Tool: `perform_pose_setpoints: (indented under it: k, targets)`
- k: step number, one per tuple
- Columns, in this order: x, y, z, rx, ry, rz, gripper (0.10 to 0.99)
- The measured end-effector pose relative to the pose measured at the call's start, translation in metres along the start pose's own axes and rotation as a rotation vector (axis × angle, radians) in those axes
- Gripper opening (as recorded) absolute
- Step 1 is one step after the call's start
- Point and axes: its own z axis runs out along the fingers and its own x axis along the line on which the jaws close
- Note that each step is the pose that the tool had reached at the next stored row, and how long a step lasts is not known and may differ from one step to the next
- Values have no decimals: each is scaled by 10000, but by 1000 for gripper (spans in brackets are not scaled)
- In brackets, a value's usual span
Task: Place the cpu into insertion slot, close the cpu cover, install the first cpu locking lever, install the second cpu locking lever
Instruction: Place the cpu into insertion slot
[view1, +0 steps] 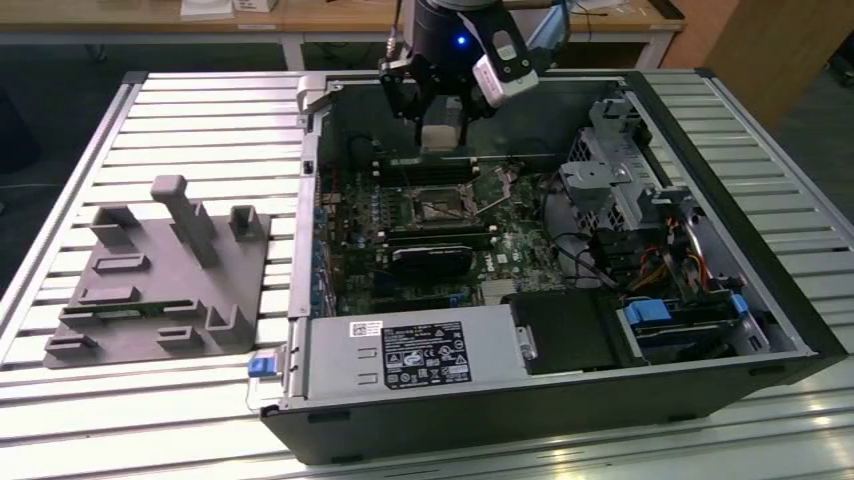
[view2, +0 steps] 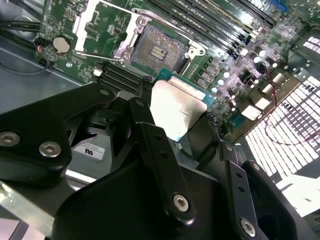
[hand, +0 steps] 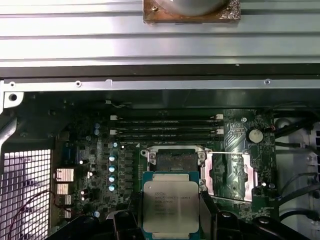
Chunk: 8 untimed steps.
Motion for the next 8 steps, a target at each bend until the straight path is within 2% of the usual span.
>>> perform_pose_setpoints:
  k: [8]
  targets:
    - [-17, 7, 147, 0, 0, 0, 541]
